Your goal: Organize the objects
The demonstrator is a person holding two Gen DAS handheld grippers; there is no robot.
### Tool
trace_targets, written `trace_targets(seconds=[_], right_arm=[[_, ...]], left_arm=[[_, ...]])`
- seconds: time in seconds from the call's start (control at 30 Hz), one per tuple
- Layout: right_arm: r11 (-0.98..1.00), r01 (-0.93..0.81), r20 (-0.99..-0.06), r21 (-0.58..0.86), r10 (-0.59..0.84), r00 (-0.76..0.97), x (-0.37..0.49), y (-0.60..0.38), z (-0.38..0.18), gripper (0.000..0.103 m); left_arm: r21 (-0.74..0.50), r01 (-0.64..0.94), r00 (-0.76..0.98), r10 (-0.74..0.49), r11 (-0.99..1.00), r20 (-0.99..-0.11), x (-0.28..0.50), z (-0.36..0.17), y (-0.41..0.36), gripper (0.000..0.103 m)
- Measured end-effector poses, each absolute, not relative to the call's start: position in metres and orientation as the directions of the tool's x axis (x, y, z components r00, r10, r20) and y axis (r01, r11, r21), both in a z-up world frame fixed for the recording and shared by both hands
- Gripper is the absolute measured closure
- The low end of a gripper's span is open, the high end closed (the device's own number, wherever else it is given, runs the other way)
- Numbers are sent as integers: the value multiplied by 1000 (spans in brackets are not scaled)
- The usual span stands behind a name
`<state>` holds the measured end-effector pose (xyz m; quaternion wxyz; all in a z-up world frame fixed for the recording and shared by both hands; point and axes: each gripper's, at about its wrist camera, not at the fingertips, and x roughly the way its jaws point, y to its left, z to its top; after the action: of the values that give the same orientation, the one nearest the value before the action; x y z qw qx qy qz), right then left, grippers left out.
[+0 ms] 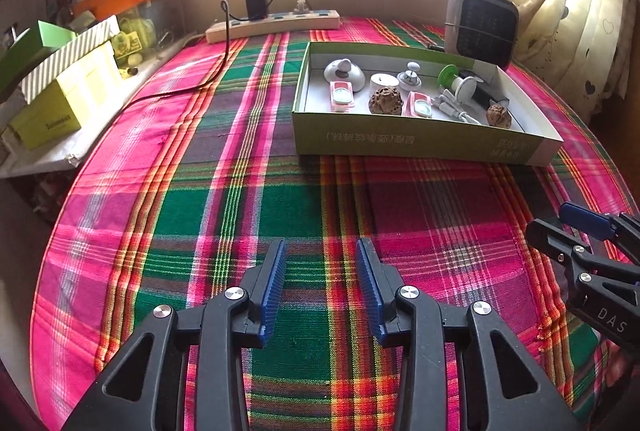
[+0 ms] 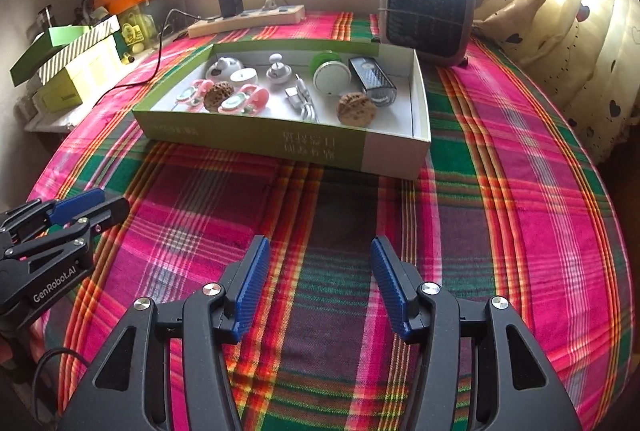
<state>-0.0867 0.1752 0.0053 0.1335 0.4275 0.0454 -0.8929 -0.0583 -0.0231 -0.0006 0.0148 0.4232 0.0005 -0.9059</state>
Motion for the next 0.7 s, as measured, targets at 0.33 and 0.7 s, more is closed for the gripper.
trace_targets(seconds=[0.33, 0.7], right_arm=[[-968, 249, -780, 18, -170, -602, -85, 179, 4, 42], [-975, 223, -788, 1, -138, -600, -85, 180, 3, 29]], left_arm=[[5, 21, -643, -17, -1000, -766, -57, -1, -21, 65], [4, 24, -643, -18, -1000, -766, -57, -1, -20, 63]])
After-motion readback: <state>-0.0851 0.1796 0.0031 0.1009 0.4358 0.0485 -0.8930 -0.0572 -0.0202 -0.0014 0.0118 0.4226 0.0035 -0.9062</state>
